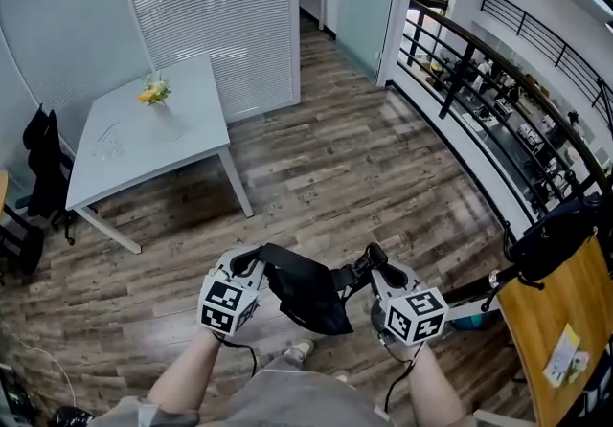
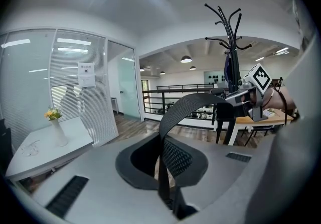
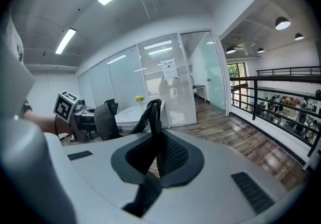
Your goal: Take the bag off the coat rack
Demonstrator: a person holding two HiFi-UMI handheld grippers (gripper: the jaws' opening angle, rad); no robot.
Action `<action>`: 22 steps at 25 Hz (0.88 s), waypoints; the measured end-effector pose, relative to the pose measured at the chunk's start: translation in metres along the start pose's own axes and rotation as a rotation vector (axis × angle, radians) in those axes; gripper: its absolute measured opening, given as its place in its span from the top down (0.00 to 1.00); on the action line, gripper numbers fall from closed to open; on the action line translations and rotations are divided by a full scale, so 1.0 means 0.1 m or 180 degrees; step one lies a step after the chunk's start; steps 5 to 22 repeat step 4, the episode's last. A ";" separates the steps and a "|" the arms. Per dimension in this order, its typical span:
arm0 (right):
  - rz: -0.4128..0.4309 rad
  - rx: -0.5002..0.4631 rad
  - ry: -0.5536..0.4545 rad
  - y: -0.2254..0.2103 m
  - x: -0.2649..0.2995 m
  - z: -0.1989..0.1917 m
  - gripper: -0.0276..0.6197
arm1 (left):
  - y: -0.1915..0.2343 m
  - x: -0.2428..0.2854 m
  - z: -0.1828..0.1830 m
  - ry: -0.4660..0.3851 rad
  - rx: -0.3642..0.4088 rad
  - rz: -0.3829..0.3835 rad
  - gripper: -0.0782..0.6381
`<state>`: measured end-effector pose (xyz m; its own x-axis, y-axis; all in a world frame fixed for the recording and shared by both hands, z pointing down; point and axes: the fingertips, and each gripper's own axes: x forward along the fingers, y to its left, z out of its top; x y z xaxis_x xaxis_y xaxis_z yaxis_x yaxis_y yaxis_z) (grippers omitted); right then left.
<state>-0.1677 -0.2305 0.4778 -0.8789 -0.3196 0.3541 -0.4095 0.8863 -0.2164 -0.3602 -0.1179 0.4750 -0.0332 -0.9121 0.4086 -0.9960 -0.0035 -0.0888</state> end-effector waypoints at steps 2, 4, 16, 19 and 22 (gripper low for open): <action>-0.0006 0.0002 -0.0007 0.00 -0.01 0.01 0.90 | 0.00 0.00 0.00 0.0000 0.0000 -0.0004 0.87; -0.0014 0.0006 -0.0013 0.00 -0.02 0.01 0.90 | -0.01 0.00 0.00 0.0002 0.0003 -0.0008 0.87; -0.0014 0.0006 -0.0013 0.00 -0.02 0.01 0.90 | -0.01 0.00 0.00 0.0002 0.0003 -0.0008 0.87; -0.0014 0.0006 -0.0013 0.00 -0.02 0.01 0.90 | -0.01 0.00 0.00 0.0002 0.0003 -0.0008 0.87; -0.0014 0.0006 -0.0013 0.00 -0.02 0.01 0.90 | -0.01 0.00 0.00 0.0002 0.0003 -0.0008 0.87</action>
